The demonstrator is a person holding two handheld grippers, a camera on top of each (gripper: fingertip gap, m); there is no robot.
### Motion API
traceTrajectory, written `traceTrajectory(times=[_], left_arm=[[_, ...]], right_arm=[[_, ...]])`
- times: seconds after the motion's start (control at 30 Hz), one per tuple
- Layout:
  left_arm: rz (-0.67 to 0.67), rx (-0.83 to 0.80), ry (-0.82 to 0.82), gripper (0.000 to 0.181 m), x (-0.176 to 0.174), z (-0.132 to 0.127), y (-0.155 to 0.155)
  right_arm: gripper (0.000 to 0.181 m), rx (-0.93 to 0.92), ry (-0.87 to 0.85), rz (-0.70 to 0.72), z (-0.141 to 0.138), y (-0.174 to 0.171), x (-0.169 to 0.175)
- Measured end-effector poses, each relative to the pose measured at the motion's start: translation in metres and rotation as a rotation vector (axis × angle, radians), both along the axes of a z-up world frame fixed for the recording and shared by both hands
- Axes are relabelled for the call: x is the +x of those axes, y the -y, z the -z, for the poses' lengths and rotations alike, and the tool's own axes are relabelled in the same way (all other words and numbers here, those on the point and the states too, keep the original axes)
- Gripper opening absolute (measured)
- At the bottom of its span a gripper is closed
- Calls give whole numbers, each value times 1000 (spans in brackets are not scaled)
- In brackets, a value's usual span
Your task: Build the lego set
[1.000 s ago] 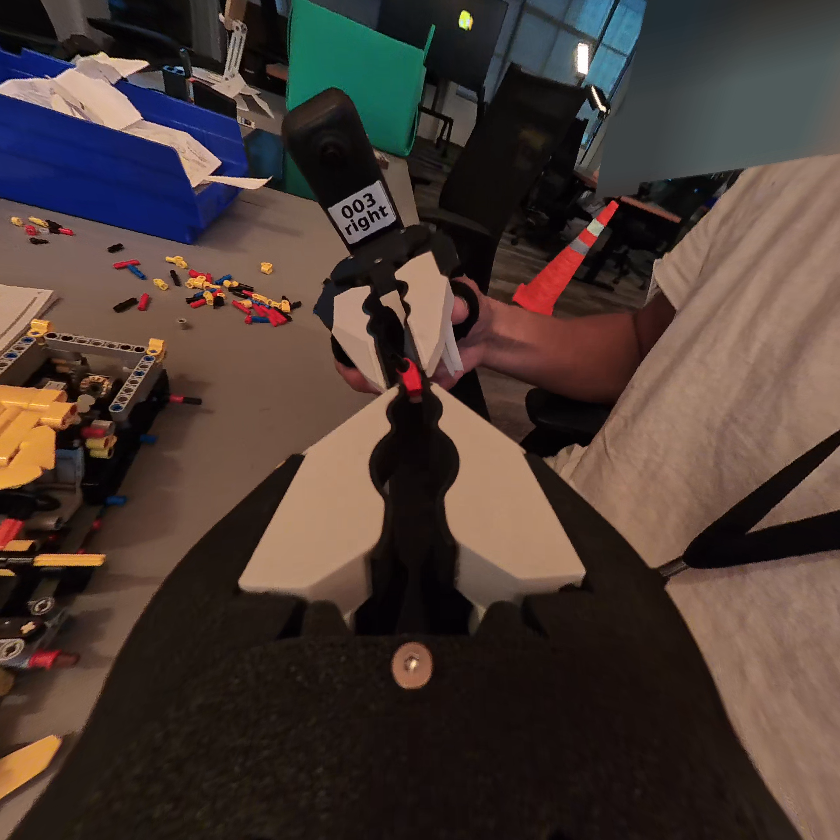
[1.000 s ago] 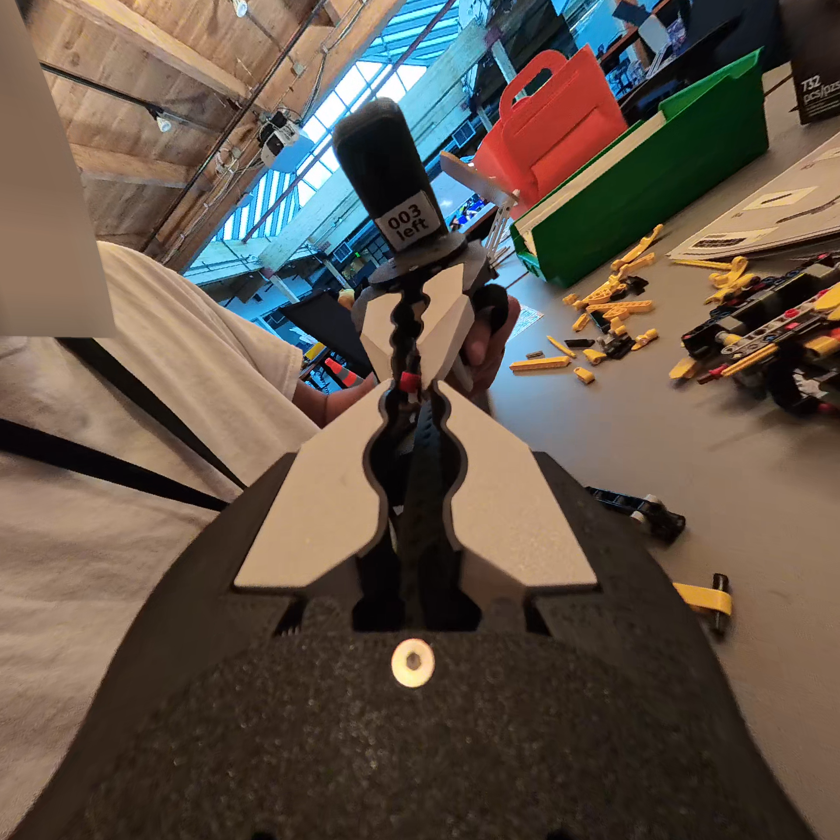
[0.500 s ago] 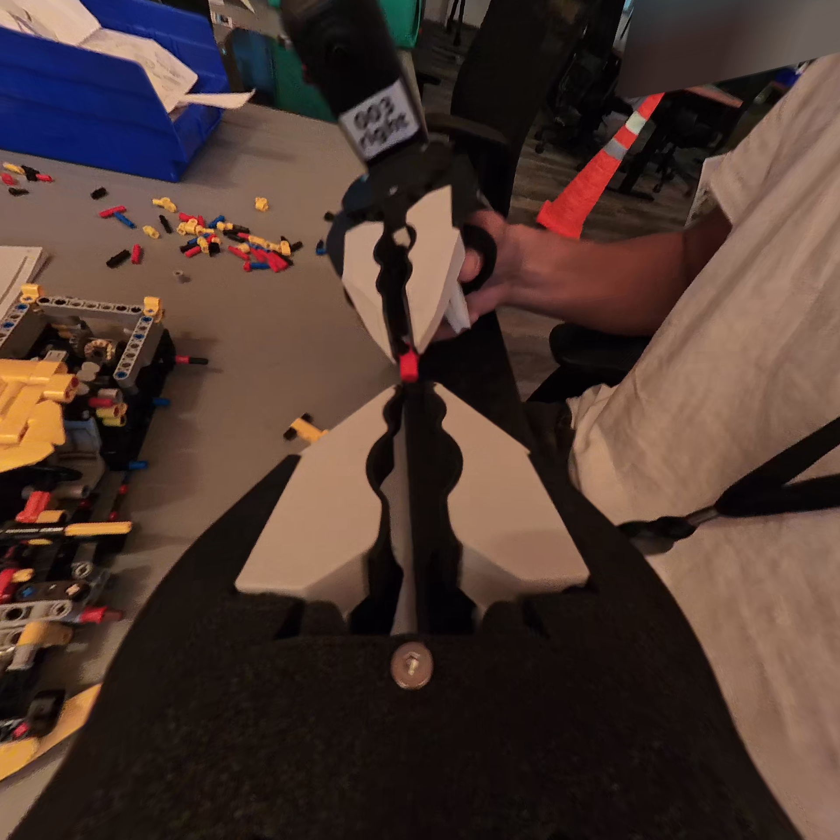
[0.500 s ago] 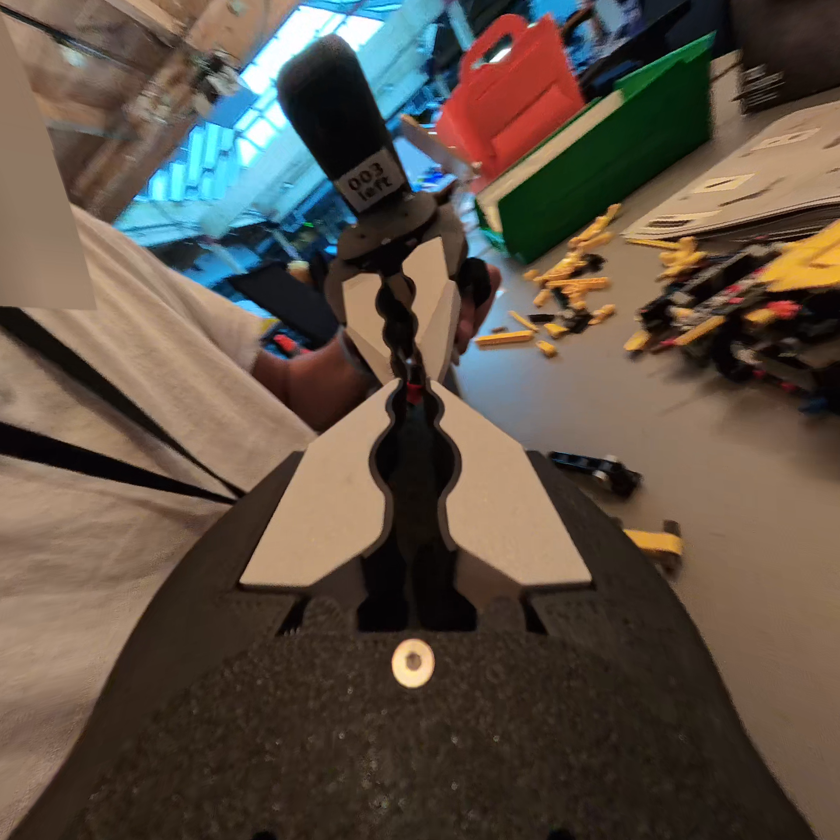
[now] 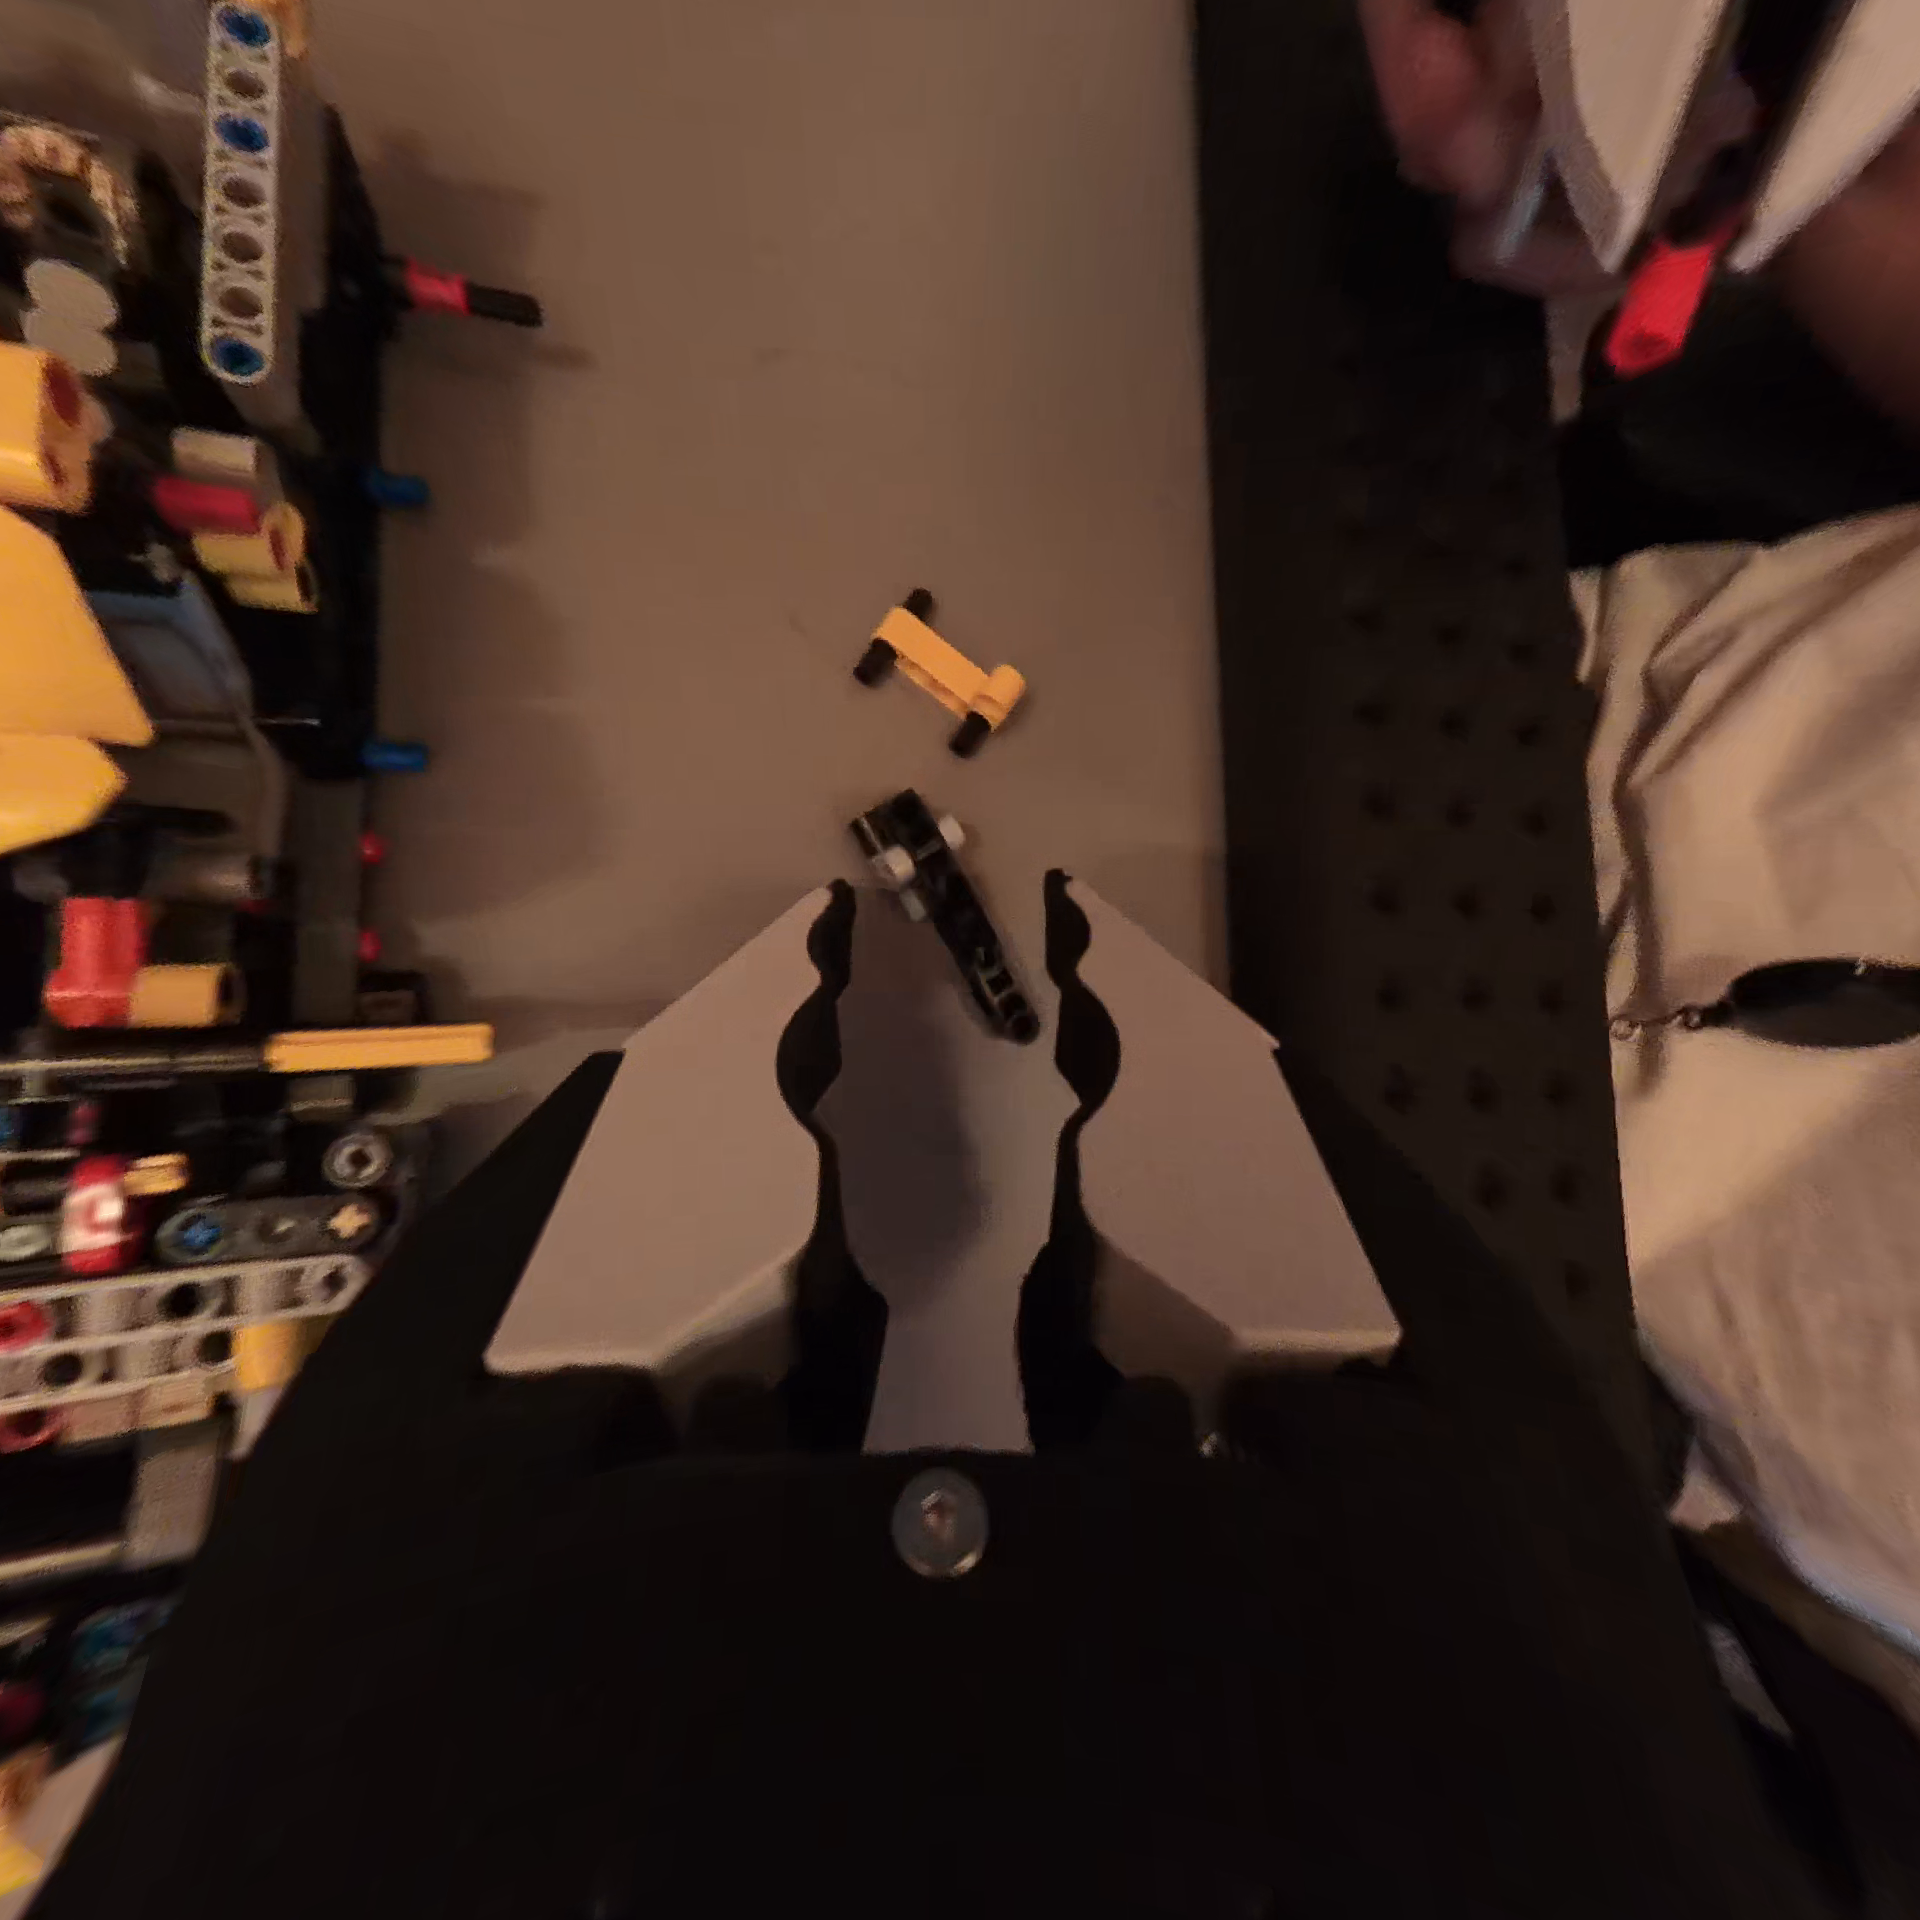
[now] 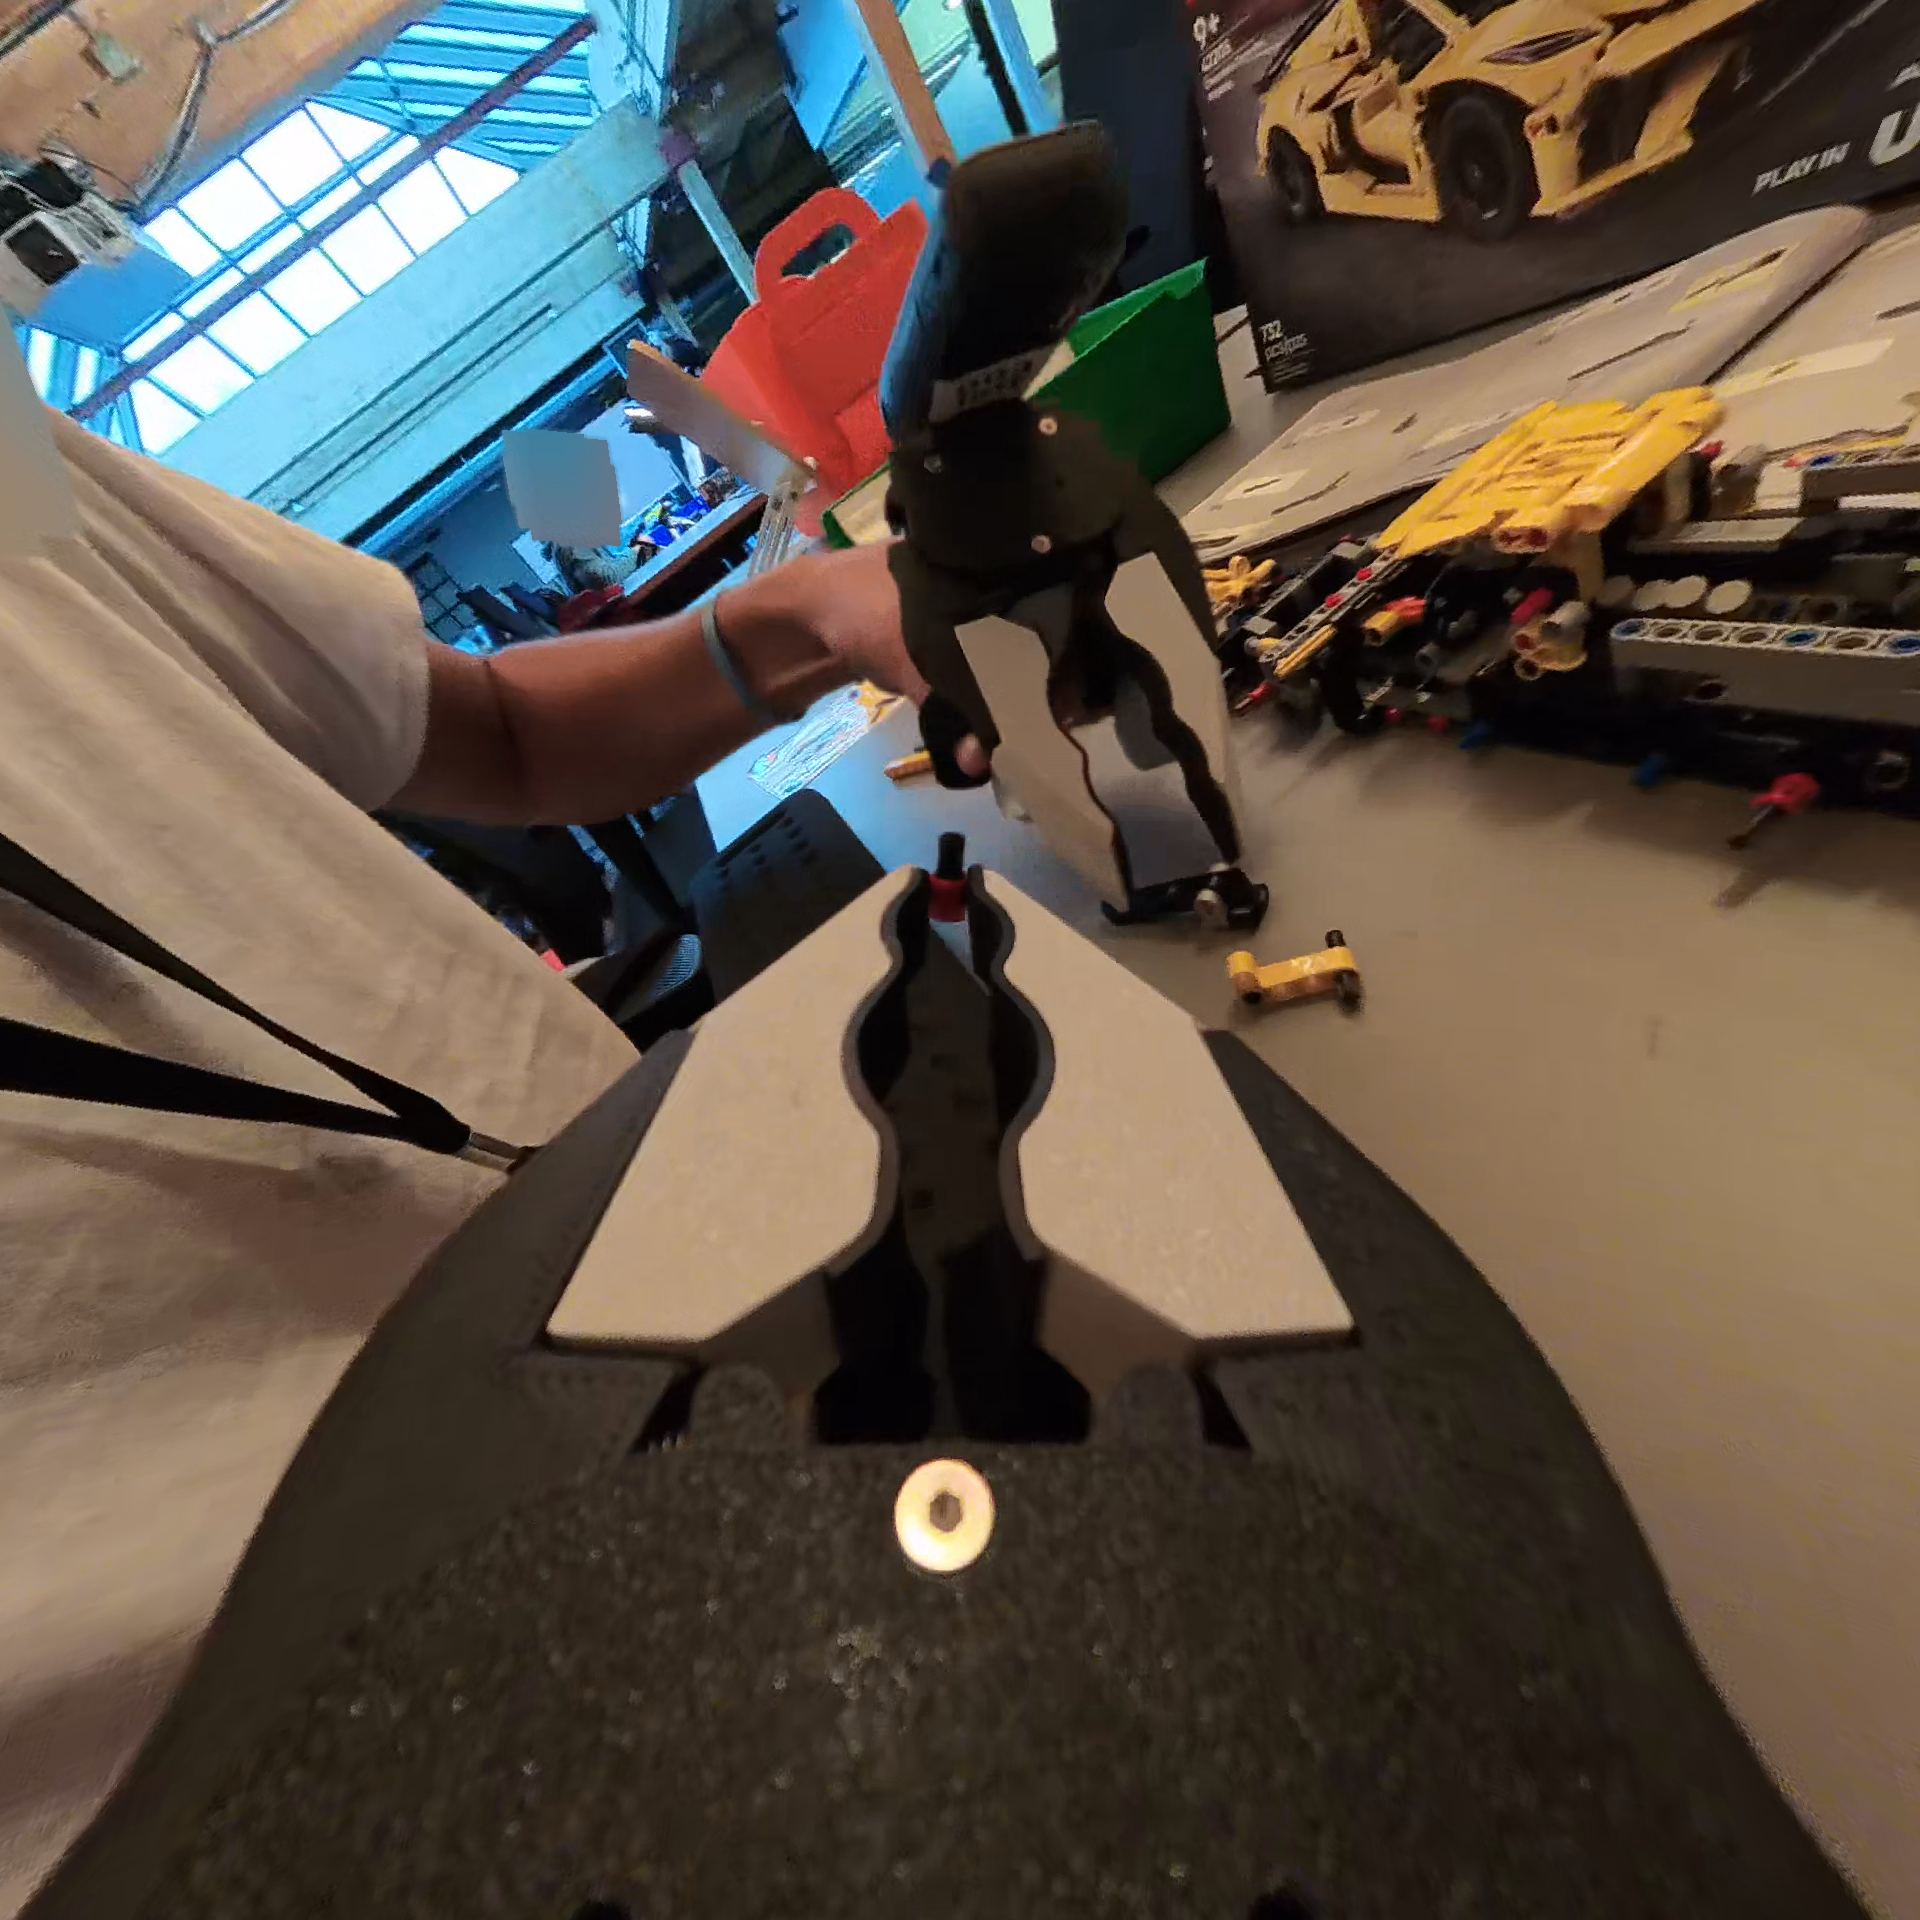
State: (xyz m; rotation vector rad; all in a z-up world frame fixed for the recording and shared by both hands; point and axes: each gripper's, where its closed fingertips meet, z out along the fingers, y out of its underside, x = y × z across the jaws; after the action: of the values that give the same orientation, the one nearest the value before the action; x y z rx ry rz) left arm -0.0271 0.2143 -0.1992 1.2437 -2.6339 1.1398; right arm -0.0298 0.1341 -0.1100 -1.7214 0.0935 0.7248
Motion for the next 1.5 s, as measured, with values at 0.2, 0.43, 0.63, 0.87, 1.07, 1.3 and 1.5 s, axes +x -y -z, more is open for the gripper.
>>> traceTrajectory(times=[0.2, 0.43, 0.63, 0.87, 1.07, 1.3, 1.5], left_arm=[[-136, -17, -92, 15, 1, 8, 4], [-350, -691, -36, 14, 15, -71, 12], [-430, -1189, 85, 13, 19, -125, 6], [-485, -1507, 185, 13, 18, -153, 5], [-492, -1599, 162, 8, 13, -150, 5], [-526, -1655, 152, 7, 9, -150, -1], [-558, -1671, 158, 7, 9, -154, -3]], right_arm=[[6, -5, -20, -29, 1, -1, -2], [6, 59, 30, 107, -8, -5, 15], [6, 288, 226, 352, -46, -24, 25], [6, 348, 281, 426, -59, -57, 12], [6, 332, 366, 492, -62, -66, 13], [6, 308, 496, 535, -60, -66, 11], [6, 310, 769, 604, -61, -67, 5]])
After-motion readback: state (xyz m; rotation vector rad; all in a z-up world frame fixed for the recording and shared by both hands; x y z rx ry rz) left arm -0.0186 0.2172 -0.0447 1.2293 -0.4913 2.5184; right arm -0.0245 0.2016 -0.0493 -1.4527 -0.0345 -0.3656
